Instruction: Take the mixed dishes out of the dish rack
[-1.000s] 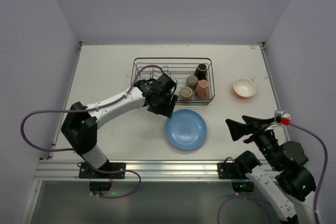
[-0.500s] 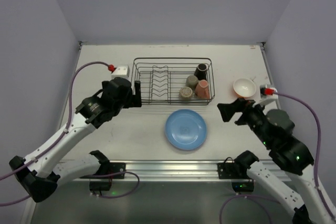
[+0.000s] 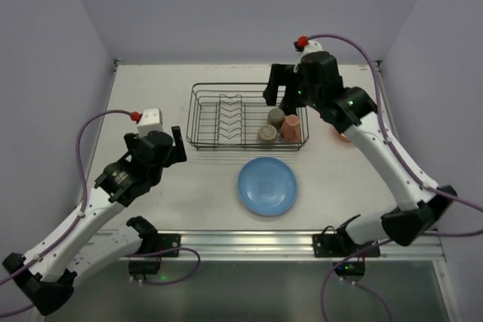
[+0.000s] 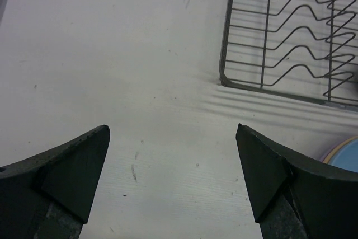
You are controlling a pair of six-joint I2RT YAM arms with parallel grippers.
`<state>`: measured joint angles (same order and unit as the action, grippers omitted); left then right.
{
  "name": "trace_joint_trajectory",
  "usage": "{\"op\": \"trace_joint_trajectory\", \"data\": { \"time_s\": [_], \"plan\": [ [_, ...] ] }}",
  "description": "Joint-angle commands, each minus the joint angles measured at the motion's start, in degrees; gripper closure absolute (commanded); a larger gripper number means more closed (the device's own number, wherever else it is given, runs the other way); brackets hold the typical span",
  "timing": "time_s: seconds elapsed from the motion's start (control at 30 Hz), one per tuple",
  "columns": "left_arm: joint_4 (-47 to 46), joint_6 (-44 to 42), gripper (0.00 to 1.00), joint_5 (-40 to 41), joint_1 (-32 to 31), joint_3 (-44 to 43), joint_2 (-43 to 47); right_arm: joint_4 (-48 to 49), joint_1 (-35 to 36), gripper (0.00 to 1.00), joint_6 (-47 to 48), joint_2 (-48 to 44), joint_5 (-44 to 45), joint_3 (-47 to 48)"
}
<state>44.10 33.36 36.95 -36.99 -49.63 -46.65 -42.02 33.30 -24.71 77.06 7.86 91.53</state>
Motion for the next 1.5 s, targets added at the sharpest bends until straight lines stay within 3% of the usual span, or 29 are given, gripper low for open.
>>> {"op": "trace_joint_trajectory", "data": {
  "time_s": [0.0,0.2,0.57,1.47],
  "plan": [
    [-4.5,-1.0,0.0,3.4,0.5,1.5,3.8,-8.3,-0.2,0.09,3.8,10.7,-3.0,5.3],
    [-4.3,-5.3,0.0,-0.7,0.3,0.8,3.1,-11.9,0.1,0.14,5.0,22.9,-1.7,11.8],
    [-7.0,-6.2,0.0,-4.3,0.4,3.4,4.0,-10.0,0.1,0.14,5.8,32.3,-1.5,9.8],
    [-7.8,-6.6,0.0,-5.4,0.3,3.8,4.2,-6.8,-1.0,0.14,7.8,38.2,-1.4,6.9]
  ]
}}
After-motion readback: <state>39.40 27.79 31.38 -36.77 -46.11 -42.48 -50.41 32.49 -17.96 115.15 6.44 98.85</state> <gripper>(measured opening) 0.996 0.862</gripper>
